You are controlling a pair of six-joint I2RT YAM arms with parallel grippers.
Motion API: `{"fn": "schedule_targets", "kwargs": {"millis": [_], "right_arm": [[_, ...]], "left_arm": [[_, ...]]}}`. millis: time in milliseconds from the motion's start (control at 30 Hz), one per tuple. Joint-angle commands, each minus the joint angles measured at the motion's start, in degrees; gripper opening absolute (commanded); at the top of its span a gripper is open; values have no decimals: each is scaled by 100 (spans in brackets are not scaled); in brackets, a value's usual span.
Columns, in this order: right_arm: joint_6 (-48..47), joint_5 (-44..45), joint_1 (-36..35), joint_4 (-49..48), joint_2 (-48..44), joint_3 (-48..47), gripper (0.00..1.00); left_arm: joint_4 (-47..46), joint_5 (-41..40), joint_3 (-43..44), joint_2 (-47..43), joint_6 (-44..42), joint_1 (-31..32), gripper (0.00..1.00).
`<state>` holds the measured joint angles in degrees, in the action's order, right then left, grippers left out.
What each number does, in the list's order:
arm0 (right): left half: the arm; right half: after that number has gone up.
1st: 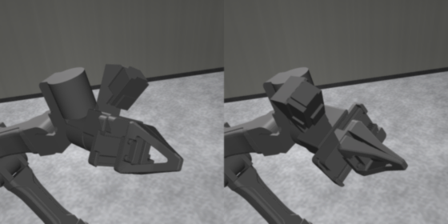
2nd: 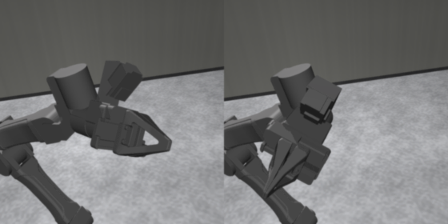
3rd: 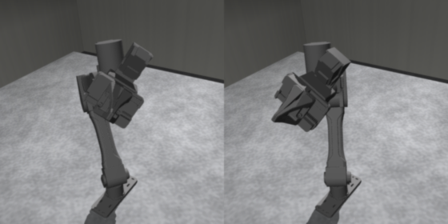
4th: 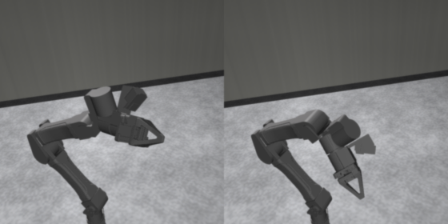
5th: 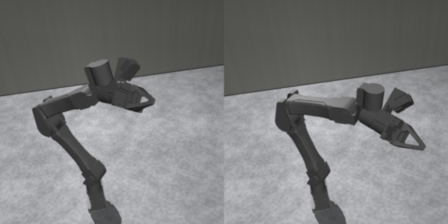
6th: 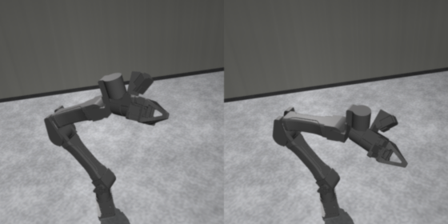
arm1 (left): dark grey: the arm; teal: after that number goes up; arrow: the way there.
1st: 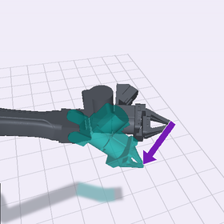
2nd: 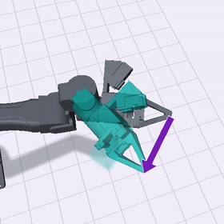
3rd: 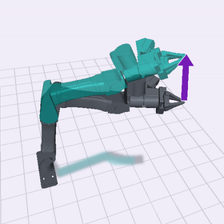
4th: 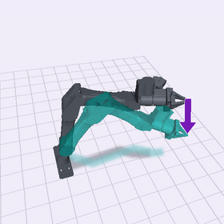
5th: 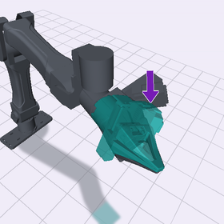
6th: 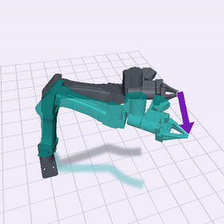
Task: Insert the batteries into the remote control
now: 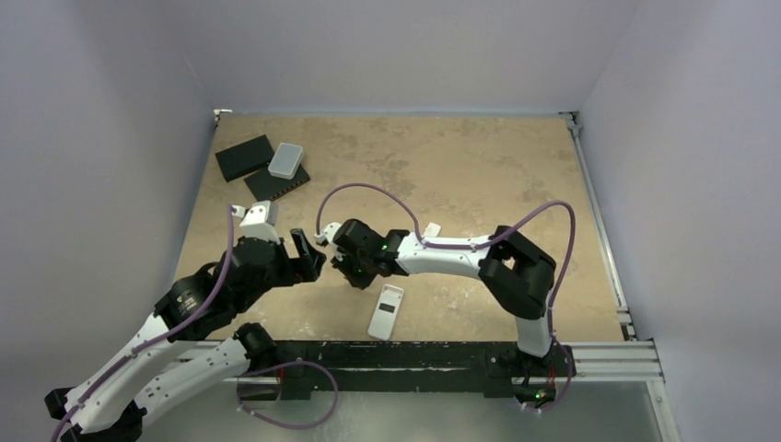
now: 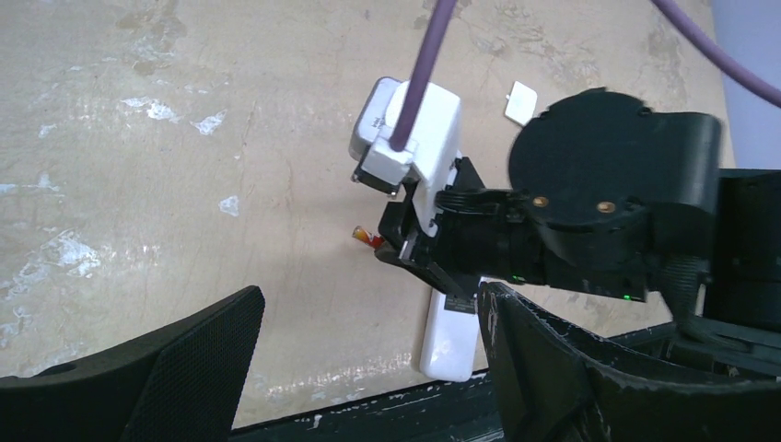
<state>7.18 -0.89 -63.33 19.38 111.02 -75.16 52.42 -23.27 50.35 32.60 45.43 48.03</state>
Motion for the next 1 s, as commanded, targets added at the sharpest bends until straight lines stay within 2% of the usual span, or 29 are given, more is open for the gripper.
{"fn": "schedule_targets", "kwargs": {"millis": [0,200,600,800,967], "right_arm": [[188,-260,-31,-8,-669,26,0],[196,-204,-30,186,-1283,388,0],[-16,193,-32,718,-2485,1644,0],[-210,595,-30,1137,-2659,1740,0],[-191,813,-31,1253,-2436,1651,0]], "left_arm": [[-29,-117,20,-13,47,-8,87],[-29,-83,21,47,146,-11,87],[-664,382,-335,640,209,-6,87],[-1119,656,-525,1082,189,-8,87],[-1448,850,-658,1428,186,-9,87]]}}
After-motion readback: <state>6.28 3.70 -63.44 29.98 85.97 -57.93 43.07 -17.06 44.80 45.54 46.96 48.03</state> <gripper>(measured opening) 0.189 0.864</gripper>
